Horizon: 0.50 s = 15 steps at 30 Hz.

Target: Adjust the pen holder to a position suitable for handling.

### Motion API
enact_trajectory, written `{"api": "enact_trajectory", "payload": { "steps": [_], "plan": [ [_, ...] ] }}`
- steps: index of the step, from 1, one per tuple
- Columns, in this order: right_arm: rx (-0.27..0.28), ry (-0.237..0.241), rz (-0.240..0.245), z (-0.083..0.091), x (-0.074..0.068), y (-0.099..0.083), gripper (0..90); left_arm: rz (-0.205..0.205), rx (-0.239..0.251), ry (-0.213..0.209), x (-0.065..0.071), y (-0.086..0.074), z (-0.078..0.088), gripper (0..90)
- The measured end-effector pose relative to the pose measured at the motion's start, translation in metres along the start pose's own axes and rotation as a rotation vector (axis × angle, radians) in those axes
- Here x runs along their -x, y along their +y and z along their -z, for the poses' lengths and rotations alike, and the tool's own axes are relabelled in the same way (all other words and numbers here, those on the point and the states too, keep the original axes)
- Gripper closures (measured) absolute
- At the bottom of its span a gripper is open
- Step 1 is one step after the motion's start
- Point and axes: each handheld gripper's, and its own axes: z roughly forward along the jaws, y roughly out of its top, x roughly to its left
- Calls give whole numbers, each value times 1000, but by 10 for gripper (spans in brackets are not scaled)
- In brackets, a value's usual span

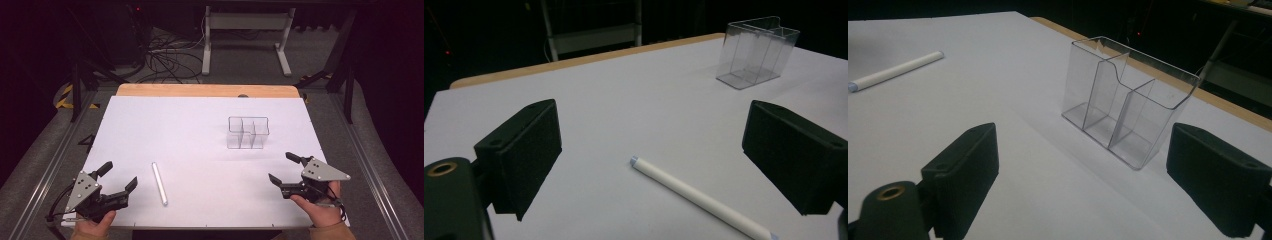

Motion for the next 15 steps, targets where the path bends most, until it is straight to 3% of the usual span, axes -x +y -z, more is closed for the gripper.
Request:
{"api": "enact_trajectory", "payload": {
  "steps": [2, 12, 15],
  "plan": [
    [-2, -9, 13, 0, 0, 0, 128, -21, 4, 23, 3, 0, 1, 97],
    [-3, -3, 9, 2, 0, 4, 149, -17, 14, 15, 2, 0, 2, 106],
    [3, 1, 7, 2, 0, 5, 154, -38, -6, 35, 4, 0, 2, 112]
  ]
}}
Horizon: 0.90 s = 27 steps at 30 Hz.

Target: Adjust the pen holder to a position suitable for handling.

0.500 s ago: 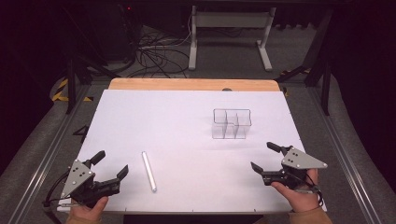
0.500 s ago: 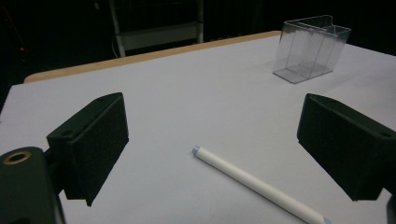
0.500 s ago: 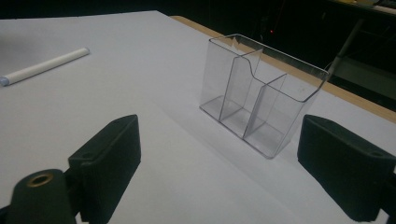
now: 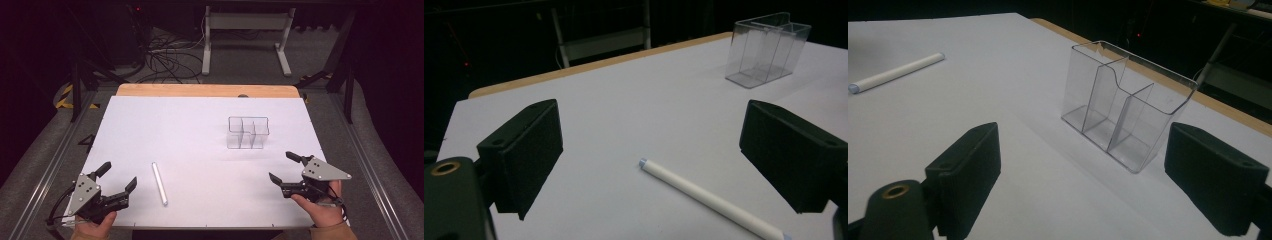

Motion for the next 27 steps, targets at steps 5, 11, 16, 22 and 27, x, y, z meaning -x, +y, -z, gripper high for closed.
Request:
{"api": "enact_trajectory", "payload": {
  "steps": [5, 11, 16, 22, 27],
  "plan": [
    [11, -1, -6, 1, 0, 1, 157, 0, 1, -12, 0, 0, 1, 112],
    [7, 6, -10, -1, 1, 4, 168, -12, 4, -12, 1, 0, 1, 113],
    [6, 17, -3, -4, 1, 12, 174, 8, -2, -4, 0, 0, 0, 113],
    [-40, 42, 24, -13, 3, 23, 173, 4, 0, -1, -1, 0, 0, 113],
    [-39, 61, 20, -22, 9, 35, 172, -6, -1, -3, 0, 0, 0, 113]
  ]
}}
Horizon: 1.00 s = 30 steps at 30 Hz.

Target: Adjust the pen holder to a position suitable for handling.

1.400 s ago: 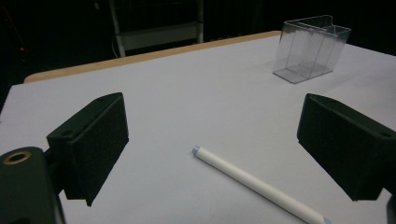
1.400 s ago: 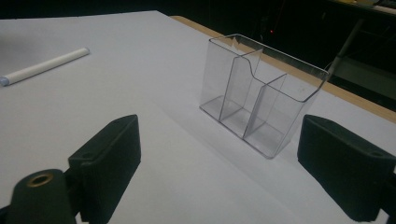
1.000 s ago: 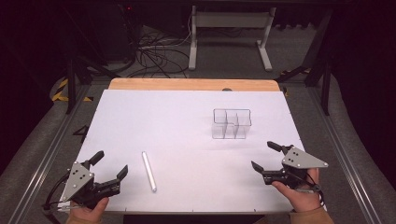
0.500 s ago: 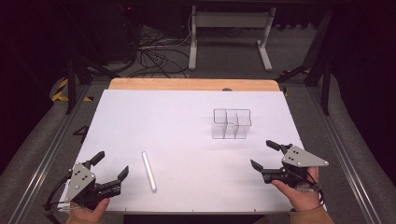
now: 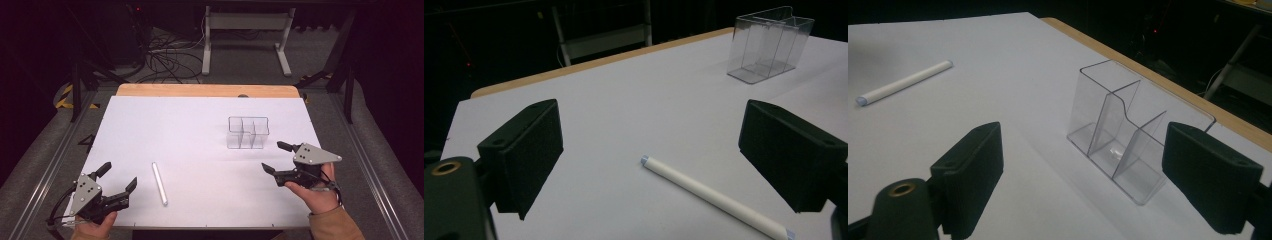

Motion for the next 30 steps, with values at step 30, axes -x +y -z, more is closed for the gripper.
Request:
{"api": "enact_trajectory", "payload": {
  "steps": [30],
  "plan": [
    [-141, 118, 90, -18, 28, 43, 330, -1, 1, 5, 1, 0, 0, 116]
  ]
}}
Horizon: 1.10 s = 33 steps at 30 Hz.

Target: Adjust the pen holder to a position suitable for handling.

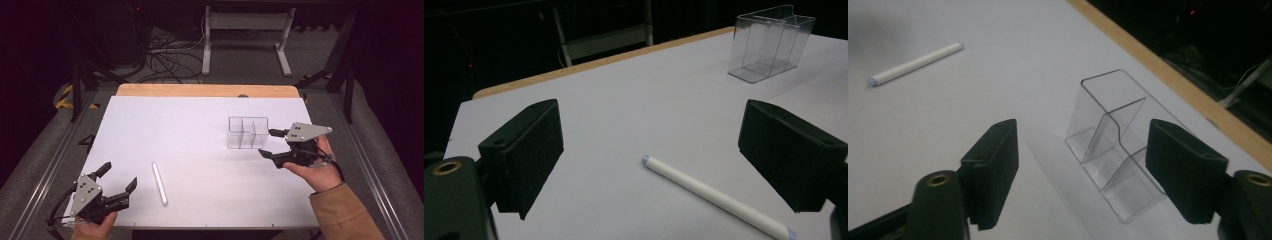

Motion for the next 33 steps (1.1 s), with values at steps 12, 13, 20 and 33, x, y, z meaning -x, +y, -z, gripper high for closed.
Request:
{"api": "enact_trajectory", "payload": {
  "steps": [12, 13, 20, 33],
  "plan": [
    [-132, 49, -22, -15, 17, 13, 386, 4, -7, -3, 0, -1, -1, 122],
    [-134, 51, -19, -16, 18, 14, 388, 4, -7, -4, 0, -1, -1, 122],
    [-149, 88, 24, -27, 24, 20, 421, 2, -9, -4, 1, -1, -2, 124],
    [-253, 111, 150, -57, 37, 28, 450, -1, -9, -4, 0, -2, -2, 126]
  ]
}}
